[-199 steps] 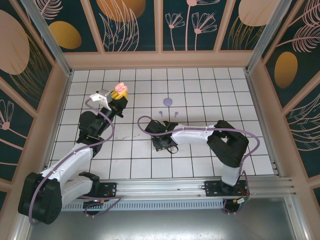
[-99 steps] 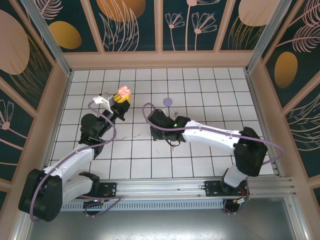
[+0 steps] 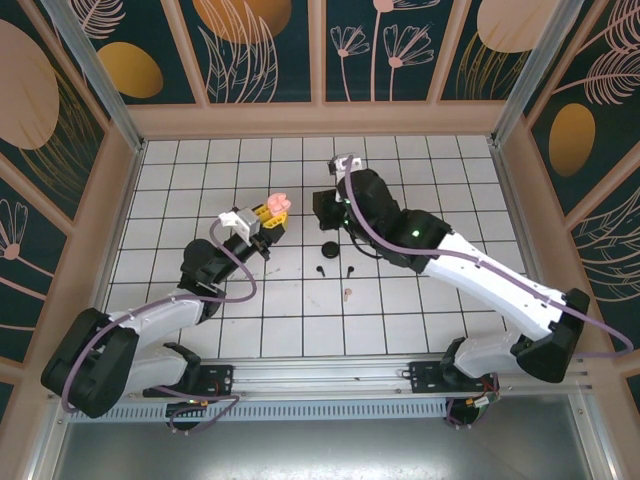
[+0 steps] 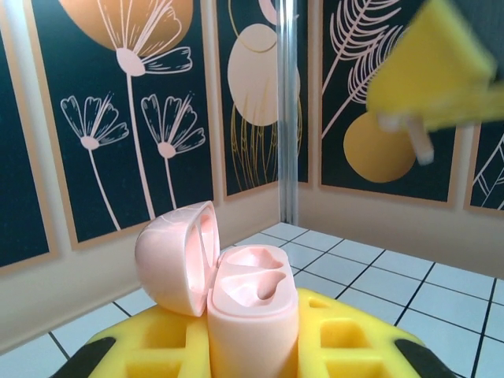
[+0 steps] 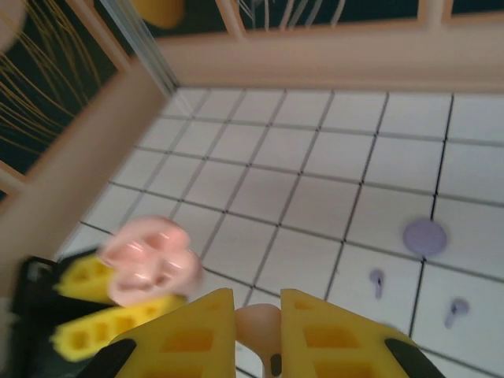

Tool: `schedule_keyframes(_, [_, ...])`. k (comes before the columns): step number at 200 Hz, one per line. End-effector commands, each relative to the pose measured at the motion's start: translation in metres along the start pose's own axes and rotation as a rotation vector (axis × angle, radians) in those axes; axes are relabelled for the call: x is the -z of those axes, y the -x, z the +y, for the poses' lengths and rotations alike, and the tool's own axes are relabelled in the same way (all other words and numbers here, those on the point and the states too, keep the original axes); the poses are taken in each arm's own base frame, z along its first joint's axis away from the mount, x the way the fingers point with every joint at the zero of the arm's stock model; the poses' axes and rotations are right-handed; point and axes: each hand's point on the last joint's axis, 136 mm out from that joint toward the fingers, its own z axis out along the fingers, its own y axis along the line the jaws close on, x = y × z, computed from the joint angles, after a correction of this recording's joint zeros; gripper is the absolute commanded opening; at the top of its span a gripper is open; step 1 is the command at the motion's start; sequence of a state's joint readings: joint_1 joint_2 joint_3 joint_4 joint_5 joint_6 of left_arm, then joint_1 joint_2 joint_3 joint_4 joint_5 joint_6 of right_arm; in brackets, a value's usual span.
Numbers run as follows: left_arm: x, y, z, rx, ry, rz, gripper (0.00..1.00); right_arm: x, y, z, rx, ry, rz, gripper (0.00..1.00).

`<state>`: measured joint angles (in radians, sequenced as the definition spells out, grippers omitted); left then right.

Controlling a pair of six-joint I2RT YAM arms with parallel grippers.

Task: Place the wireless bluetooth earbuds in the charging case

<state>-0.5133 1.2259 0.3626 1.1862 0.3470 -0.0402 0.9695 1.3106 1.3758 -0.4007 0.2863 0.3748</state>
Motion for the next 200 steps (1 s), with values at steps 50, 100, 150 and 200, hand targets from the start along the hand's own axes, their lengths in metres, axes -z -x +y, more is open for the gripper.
schedule_keyframes(50, [-0.024, 0.018, -0.013, -0.182, -0.040, -0.068, 0.00, 0.025, 0.038, 0.033, 0.072, 0.213, -0.219, 0.17])
schedule_keyframes(100, [-0.033, 0.021, -0.025, -0.217, -0.083, -0.060, 0.00, 0.020, 0.026, 0.039, 0.086, 0.272, -0.229, 0.18])
schedule_keyframes(150, [-0.034, 0.023, -0.027, -0.212, -0.095, -0.057, 0.00, 0.010, 0.018, 0.043, 0.068, 0.293, -0.210, 0.18])
schedule_keyframes(200, [-0.035, 0.025, -0.029, -0.195, -0.112, -0.057, 0.00, 0.000, 0.008, 0.046, 0.066, 0.292, -0.186, 0.18])
